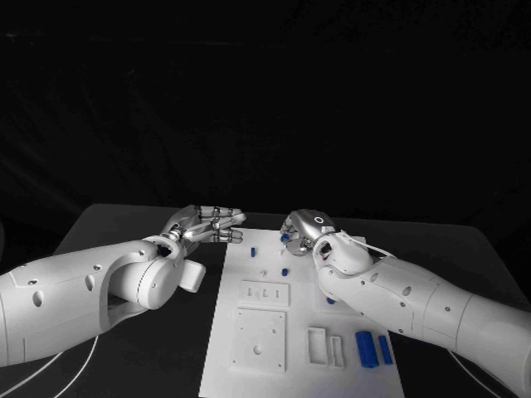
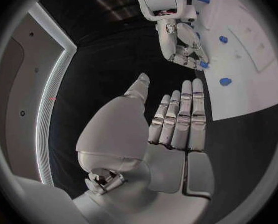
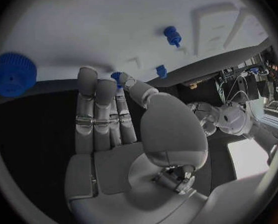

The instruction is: Assemble the parts on the task board

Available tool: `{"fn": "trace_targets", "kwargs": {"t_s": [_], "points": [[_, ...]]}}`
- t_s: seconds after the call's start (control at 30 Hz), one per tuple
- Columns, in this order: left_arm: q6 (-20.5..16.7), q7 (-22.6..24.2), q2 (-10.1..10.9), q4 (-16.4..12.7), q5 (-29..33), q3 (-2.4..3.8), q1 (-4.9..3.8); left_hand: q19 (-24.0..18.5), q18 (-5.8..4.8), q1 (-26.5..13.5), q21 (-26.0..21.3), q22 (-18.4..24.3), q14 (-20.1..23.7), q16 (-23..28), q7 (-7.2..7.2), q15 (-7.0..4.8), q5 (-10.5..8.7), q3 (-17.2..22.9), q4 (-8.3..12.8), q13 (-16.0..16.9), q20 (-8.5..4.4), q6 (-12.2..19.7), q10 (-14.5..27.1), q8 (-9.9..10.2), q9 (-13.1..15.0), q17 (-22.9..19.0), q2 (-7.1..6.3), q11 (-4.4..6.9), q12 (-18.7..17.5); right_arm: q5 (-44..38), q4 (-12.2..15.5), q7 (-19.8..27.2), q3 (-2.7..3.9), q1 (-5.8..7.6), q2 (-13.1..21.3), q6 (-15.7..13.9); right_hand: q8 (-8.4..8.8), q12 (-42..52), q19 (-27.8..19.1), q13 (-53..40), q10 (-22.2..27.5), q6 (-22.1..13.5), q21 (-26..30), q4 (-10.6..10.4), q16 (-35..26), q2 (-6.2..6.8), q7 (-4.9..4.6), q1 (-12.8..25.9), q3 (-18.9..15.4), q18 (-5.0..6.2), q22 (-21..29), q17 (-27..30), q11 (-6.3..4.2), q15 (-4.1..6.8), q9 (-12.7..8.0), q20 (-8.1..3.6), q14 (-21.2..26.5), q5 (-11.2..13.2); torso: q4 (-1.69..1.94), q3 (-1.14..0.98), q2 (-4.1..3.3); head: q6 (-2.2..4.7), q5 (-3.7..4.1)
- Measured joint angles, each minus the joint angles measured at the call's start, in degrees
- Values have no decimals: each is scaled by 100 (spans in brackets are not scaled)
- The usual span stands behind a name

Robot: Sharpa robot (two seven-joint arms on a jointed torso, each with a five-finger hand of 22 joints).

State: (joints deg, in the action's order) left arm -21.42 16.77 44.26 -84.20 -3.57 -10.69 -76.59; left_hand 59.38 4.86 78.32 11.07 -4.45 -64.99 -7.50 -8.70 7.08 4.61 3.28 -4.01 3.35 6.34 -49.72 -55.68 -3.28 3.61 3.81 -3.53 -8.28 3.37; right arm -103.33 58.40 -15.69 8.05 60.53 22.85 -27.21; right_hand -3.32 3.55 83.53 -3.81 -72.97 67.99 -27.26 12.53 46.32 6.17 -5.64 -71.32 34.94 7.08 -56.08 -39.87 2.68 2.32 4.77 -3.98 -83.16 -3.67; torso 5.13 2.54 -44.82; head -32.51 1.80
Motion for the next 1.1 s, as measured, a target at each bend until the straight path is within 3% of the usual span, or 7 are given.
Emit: {"fn": "trace_targets", "kwargs": {"t_s": [0.17, 0.3, 0.47, 0.63, 0.87, 0.97, 1.1], "points": [[0, -4, 0, 2, 0, 0, -3, 0, 0, 0, 0, 0, 0, 0, -20, 0, 0, 0, 0, 0, 0, 19, 0, 0, 0, 0, 0, 0, 0, 73, -8, 30, -6, -10, 1, 12, -33, 18, 40, 29, 758, -562, 180, -127, -2, 377, -143, 75, -480, 57, 79, 97, 230, -157, -101, 168, 0, -55, -6, 1, -2, 10, -4], [0, -5, 2, 8, -1, 0, -7, 0, 0, 0, 0, 0, 0, 0, -20, 0, 0, 0, 0, 0, 0, 20, 0, 0, 0, 0, 0, 0, 0, 147, 43, 71, -6, -11, 30, 11, -33, 17, 51, 29, 1127, -738, 427, -360, -31, 403, -149, -269, -1392, 180, 231, 251, 320, -211, -101, 257, 6, -55, -7, 1, -2, 13, -7], [-1, -7, 24, 20, -1, 0, -9, 0, 0, 12, 0, 0, 0, 0, 1, 0, 0, 0, 0, 0, 0, 40, 20, 0, 0, 0, -45, 20, 0, 226, 276, 115, -6, -10, 186, 0, -33, 5, 50, 35, 1134, -739, 443, -407, -31, 412, -150, -316, -1455, 181, 235, 272, 325, -215, -100, 257, 10, -55, -10, 0, -1, 25, 1], [-2, -8, 66, 30, -2, 0, -11, 0, 0, 5, 0, 0, 0, 0, 1, 0, 0, 0, 0, 0, 0, 40, 20, 0, 0, 0, -52, 20, 0, 285, 688, 141, 28, -12, 557, -13, -33, -6, 51, 34, 927, -671, 467, -333, 5, 393, -147, -300, -1153, 181, 178, 302, 268, -215, -100, 257, 10, -55, -26, -3, 7, 40, 15], [-5, -9, 119, 38, -2, 0, -18, 0, 0, 5, 0, 0, 0, 0, 1, 0, 0, 20, -20, 0, 0, 40, 20, 0, 0, 0, -52, 20, 0, 385, 1224, 160, 270, -11, 1234, -9, -33, -6, 50, 29, 157, -422, 467, -423, 38, 466, -49, -13, -534, 180, 68, 283, 72, -82, -100, 152, 11, -171, -101, -24, 36, 80, 23], [-5, -9, 132, 51, -2, 0, -21, 0, 0, 5, 0, 0, 0, 0, 1, 0, 0, 20, -20, 0, 0, 40, 20, 0, 0, 0, -51, 20, 0, 471, 1362, 185, 409, -5, 1504, 21, -33, -6, 60, -18, -230, -410, 466, -443, 67, 460, -42, -7, -575, 82, 13, 220, -44, 22, -100, 39, 20, -239, -129, -38, 49, 85, 9], [-5, -9, 142, 79, -3, 0, -22, 0, 0, 5, 0, 0, 0, 0, 1, 0, 0, 20, -20, 0, 0, 40, 20, 0, 0, 0, -51, 20, 0, 592, 1435, 218, 503, -3, 1757, 122, -33, 60, 41, -316, -952, -484, 465, -437, 69, 494, -16, -41, -992, -20, -49, 139, -256, 161, -99, -107, 18, -437, -169, -58, 70, 88, -7]]}}
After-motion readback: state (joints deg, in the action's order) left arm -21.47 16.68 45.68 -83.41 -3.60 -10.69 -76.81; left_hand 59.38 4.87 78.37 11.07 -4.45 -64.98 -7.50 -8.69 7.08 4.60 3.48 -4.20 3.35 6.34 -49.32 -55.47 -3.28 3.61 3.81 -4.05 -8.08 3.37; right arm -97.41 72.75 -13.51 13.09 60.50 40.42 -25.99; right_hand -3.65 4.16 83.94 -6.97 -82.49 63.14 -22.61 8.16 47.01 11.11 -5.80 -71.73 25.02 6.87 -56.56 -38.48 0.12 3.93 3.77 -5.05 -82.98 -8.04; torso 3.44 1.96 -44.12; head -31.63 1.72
